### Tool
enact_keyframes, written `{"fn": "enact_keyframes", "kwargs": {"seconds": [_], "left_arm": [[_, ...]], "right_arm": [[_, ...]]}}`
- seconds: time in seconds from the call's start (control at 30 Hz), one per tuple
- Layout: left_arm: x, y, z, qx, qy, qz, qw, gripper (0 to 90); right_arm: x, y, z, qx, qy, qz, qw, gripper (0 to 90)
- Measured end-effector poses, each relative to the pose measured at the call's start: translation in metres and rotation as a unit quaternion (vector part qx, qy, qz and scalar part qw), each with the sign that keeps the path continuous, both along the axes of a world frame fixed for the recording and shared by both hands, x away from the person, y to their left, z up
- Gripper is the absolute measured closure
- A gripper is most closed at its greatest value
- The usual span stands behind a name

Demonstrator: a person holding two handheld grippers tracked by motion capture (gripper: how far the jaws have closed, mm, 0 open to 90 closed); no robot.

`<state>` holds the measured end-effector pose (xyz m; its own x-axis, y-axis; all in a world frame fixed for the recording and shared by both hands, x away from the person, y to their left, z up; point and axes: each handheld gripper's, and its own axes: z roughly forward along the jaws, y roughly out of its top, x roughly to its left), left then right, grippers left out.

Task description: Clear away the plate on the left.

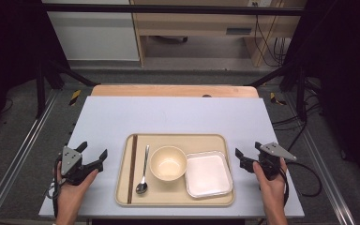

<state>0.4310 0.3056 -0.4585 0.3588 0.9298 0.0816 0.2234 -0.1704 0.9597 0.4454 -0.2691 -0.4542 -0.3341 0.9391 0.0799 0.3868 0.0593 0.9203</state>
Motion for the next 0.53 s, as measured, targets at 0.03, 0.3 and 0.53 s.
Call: {"fn": "enact_keyframes", "kwargs": {"seconds": [0.03, 0.3, 0.53], "left_arm": [[0.0, 0.0, 0.0, 0.0, 0.0, -0.003, 1.0, 17.3], [0.002, -0.001, -0.001, 0.002, -0.007, -0.048, 0.9988, 11.1], [0.002, -0.002, -0.002, -0.003, -0.01, -0.062, 0.998, 9.5]], "right_arm": [[0.0, -0.001, -0.001, -0.004, -0.006, -0.001, 1.0, 14.1], [-0.003, -0.002, -0.008, -0.026, -0.039, 0.004, 0.9989, 11.5], [-0.007, 0.0, -0.013, -0.038, -0.076, 0.007, 0.9964, 11.5]]}}
